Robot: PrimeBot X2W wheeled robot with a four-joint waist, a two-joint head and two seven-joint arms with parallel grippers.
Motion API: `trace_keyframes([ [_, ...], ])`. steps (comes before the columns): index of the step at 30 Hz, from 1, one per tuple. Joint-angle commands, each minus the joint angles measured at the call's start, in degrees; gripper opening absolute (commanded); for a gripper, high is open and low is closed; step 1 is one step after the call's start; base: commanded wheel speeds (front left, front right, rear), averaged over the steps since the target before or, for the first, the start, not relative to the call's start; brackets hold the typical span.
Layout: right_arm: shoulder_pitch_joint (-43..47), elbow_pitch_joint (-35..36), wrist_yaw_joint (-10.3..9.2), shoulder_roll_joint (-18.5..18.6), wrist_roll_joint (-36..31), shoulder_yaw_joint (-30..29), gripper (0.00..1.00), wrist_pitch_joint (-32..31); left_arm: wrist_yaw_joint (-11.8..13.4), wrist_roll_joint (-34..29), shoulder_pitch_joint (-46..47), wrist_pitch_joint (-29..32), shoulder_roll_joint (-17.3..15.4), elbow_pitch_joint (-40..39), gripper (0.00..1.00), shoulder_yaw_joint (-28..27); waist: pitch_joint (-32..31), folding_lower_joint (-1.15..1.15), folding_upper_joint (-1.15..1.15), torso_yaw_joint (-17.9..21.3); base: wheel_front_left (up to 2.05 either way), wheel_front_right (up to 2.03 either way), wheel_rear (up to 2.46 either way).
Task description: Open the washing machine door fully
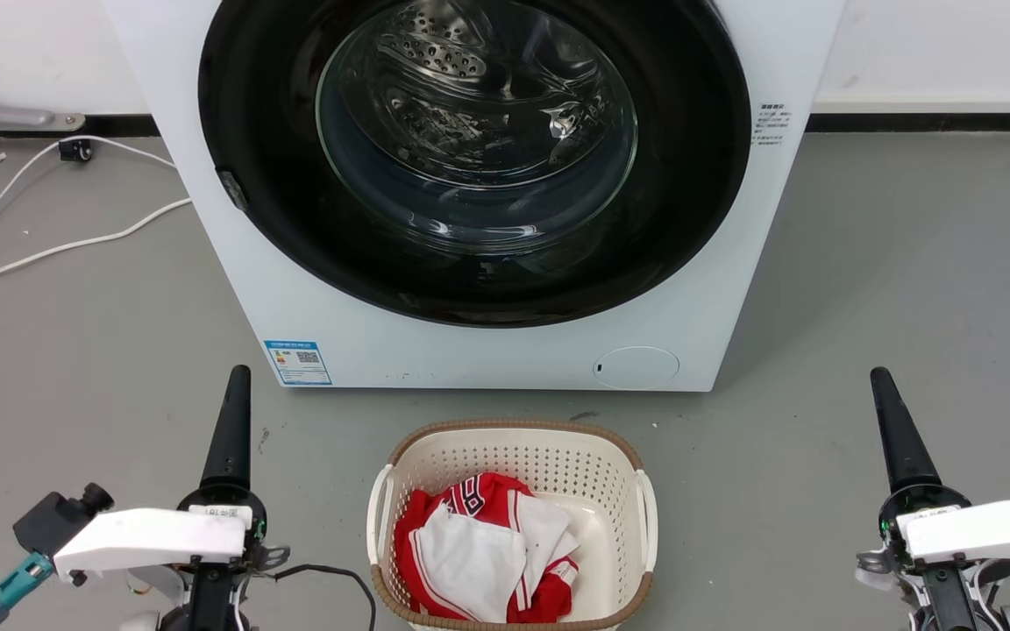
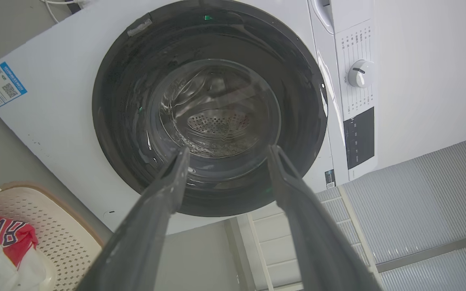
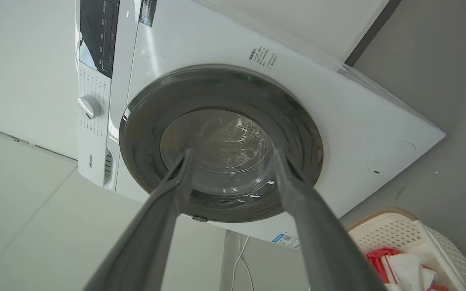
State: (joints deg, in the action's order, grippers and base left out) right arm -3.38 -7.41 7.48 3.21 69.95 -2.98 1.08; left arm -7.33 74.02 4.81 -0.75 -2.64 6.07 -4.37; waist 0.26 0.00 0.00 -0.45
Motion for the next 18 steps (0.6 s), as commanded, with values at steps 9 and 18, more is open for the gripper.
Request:
trace_keyframes([
  [9,0.57,3.82,0.01,0.01,-17.23,0.61,1.00,2.23,-0.12,-13.01,1.34,-2.26,-0.18,-3.45,1.00,-0.13,0.03,0.00,0.00,-0.04,0.00,0.00,0.00],
  [18,1.12,4.93,0.01,-0.05,-28.79,1.70,1.00,3.95,0.81,-25.75,0.19,-4.03,-0.20,-4.15,1.00,0.95,0.01,0.00,0.00,0.10,0.00,0.00,0.00],
])
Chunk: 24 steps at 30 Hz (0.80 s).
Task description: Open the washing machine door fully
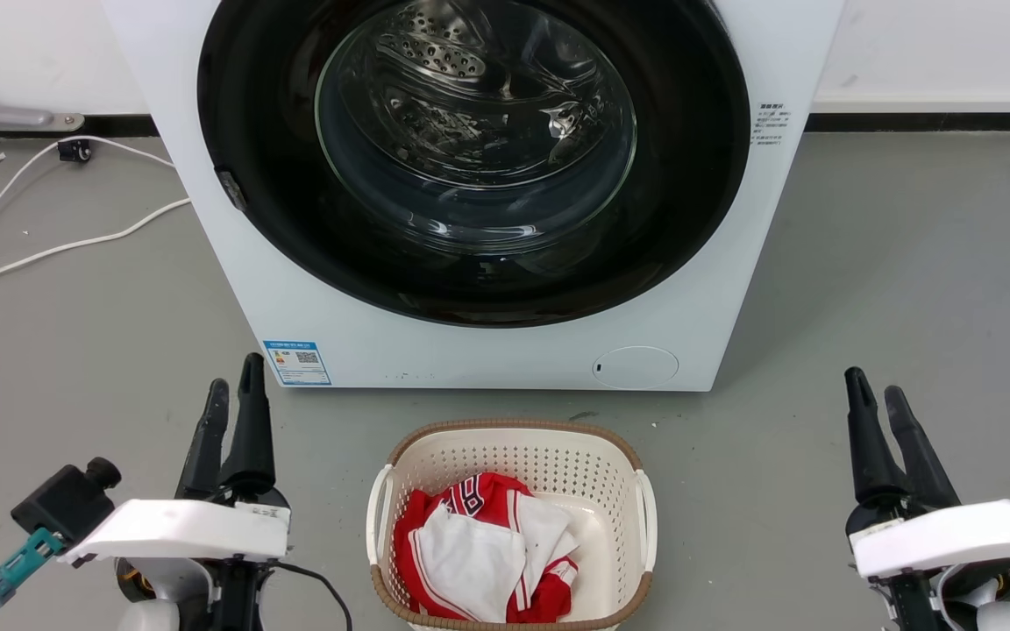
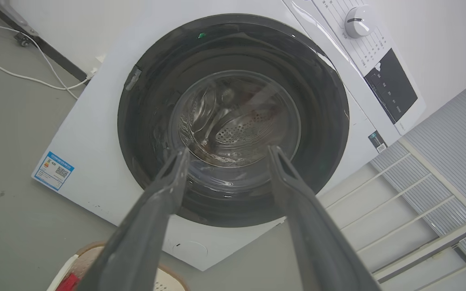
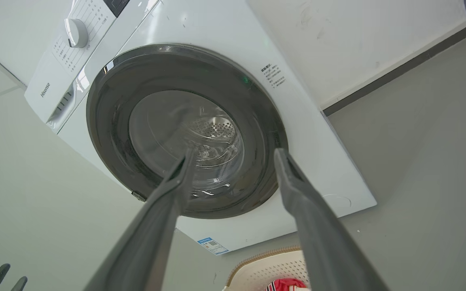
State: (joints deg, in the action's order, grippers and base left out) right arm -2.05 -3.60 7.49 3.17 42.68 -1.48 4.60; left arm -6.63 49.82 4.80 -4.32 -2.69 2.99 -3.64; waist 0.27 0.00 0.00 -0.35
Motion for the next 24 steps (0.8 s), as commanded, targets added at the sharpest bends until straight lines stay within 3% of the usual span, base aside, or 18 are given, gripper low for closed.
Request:
trace_keyframes([
  [1,-0.22,1.14,0.00,-0.01,-2.48,0.34,1.00,0.55,0.26,-2.77,0.08,-0.64,-0.16,-1.10,1.00,0.45,0.00,0.00,0.00,-0.01,0.00,0.00,0.00],
  [17,0.46,1.11,0.00,-0.12,-16.19,1.18,1.00,-0.59,2.05,-20.32,-0.84,-3.68,-1.52,0.36,1.00,4.09,0.03,0.00,0.00,-0.18,0.00,0.00,0.00],
  [24,0.64,1.61,0.00,-0.16,-20.68,1.21,1.00,-0.75,3.12,-25.03,-0.88,-4.73,-2.32,0.07,1.00,5.19,0.06,0.00,0.00,-0.31,0.00,0.00,0.00],
])
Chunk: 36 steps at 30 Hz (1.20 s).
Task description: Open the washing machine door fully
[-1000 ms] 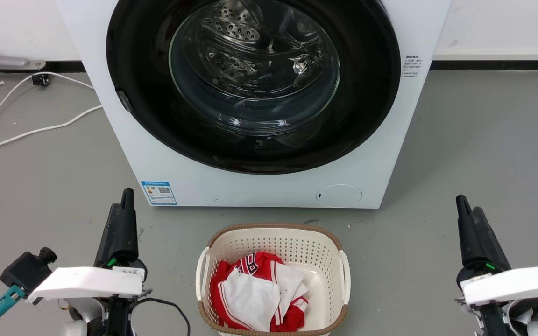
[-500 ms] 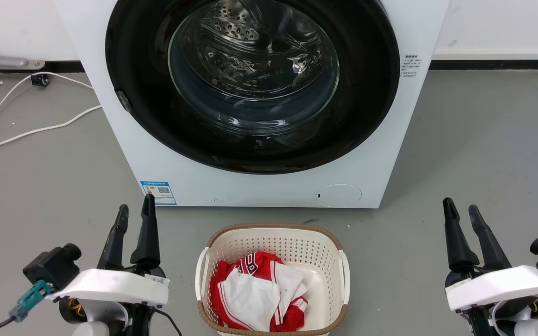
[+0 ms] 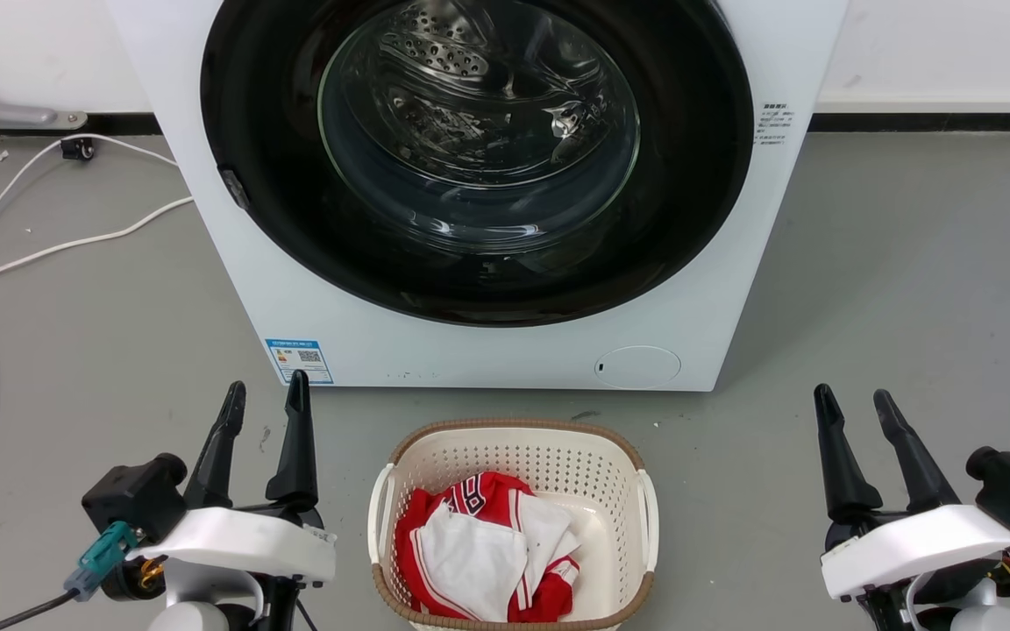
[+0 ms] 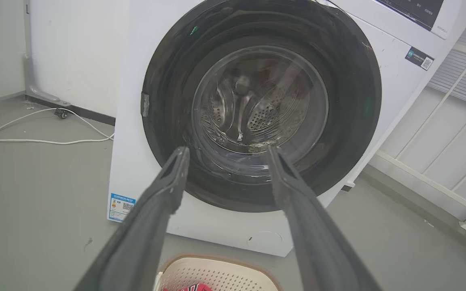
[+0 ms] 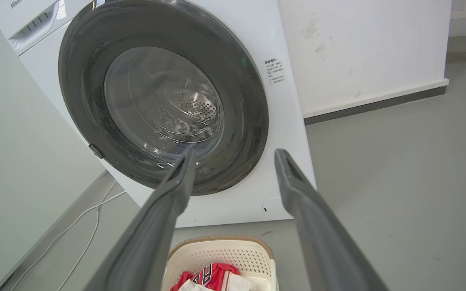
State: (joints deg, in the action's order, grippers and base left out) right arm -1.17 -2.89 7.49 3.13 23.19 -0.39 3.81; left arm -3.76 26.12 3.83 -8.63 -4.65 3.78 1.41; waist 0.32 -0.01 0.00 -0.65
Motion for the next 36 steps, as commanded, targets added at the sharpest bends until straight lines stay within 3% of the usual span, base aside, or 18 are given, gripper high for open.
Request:
trace_keyframes([
  [1,-0.19,0.96,0.00,-0.12,-1.78,0.11,1.00,0.04,0.41,-1.94,0.10,-0.57,-0.51,-0.82,1.00,0.30,0.03,0.01,0.00,-0.02,0.00,0.00,0.00],
  [36,0.65,1.97,-0.01,-0.28,-16.52,0.24,1.00,1.86,4.16,-17.90,-1.23,-4.86,-2.38,-4.40,1.00,2.82,0.29,0.01,0.00,-0.53,0.00,0.00,0.00],
])
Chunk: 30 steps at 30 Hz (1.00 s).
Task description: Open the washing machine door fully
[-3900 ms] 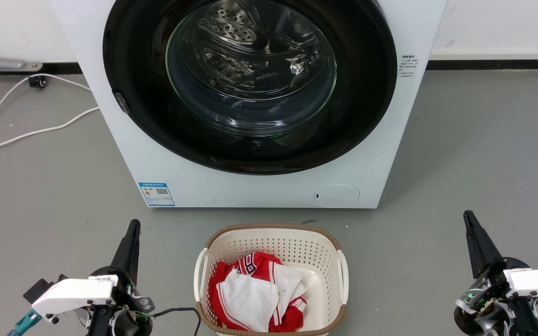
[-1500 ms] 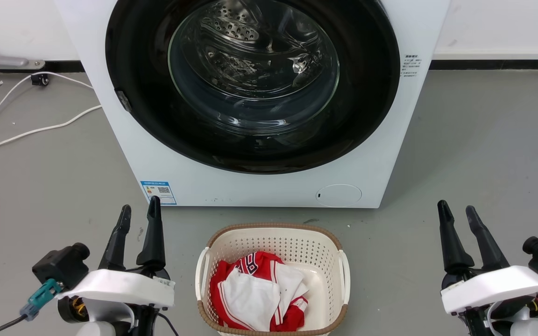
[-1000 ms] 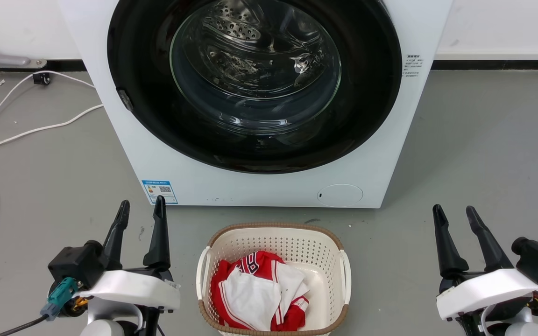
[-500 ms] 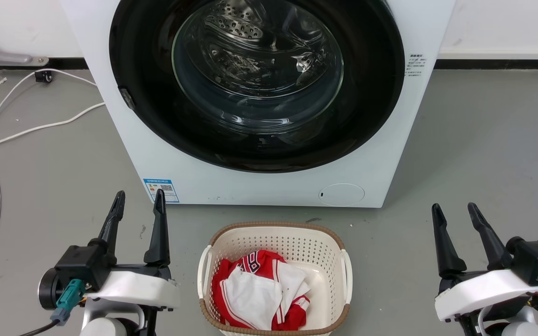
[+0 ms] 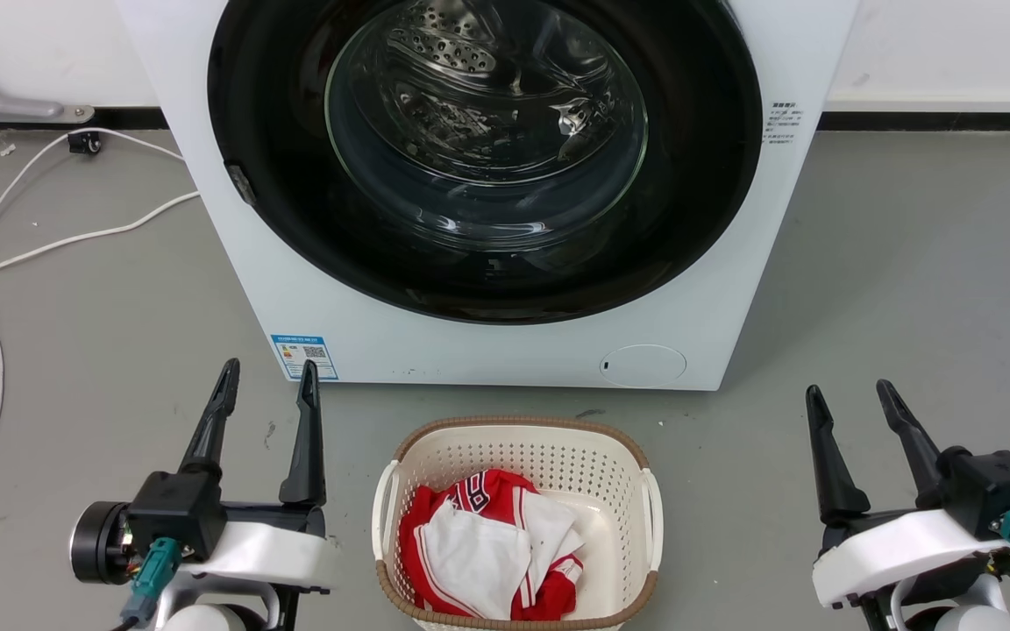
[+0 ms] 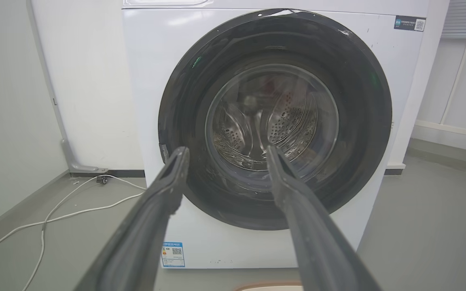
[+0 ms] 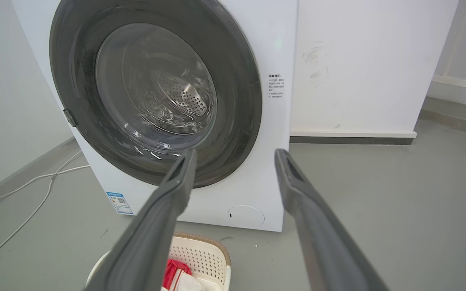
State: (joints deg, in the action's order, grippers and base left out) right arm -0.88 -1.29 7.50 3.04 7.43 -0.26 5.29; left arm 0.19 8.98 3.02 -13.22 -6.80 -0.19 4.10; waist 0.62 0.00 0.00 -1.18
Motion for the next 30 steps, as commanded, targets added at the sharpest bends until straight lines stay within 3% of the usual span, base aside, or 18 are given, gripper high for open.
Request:
trace_keyframes([
  [1,0.44,0.34,-0.02,-0.20,-1.20,0.17,1.00,0.48,0.21,-1.14,-0.43,-0.33,-0.21,-0.39,1.00,0.15,-0.02,0.00,0.00,0.00,0.00,0.00,0.00],
  [17,0.78,0.29,-0.02,-0.28,-6.47,0.62,1.00,1.13,-0.28,-6.58,-1.04,-2.06,0.82,0.43,1.00,-0.18,0.08,0.00,0.00,-0.06,0.00,0.00,0.00],
  [30,0.45,-0.35,-0.03,-0.26,-5.60,0.57,1.00,1.24,-1.62,-5.82,-1.29,-2.00,1.93,1.25,1.00,-1.78,0.06,0.00,0.00,0.07,0.00,0.00,0.00],
])
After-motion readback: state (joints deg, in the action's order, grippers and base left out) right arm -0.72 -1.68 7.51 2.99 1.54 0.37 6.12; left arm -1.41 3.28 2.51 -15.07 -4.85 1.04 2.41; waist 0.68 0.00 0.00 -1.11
